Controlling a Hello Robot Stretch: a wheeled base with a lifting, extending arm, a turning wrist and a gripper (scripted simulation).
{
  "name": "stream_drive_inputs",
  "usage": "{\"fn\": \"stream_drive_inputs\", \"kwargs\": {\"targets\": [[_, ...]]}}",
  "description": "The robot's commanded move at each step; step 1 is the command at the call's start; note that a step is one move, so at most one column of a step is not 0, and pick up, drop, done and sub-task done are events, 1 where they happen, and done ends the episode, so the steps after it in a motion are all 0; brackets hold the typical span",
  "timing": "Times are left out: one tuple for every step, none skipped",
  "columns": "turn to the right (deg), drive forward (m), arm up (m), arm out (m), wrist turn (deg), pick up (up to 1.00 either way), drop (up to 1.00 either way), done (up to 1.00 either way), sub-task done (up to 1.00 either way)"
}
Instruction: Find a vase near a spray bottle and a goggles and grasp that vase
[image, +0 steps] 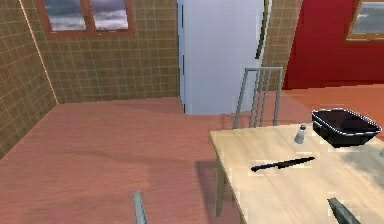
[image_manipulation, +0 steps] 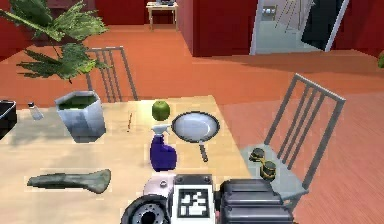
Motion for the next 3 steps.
{"fn": "stream_drive_inputs", "kwargs": {"targets": [[0.0, 0.00, 0.00, 0.12, 0.0, 0.00, 0.00, 0.00, 0.00], [0.0, 0.00, 0.00, 0.00, 45.0, 0.00, 0.00, 0.00, 0.00], [0.0, 0.00, 0.00, 0.00, 45.0, 0.00, 0.00, 0.00, 0.00]]}}
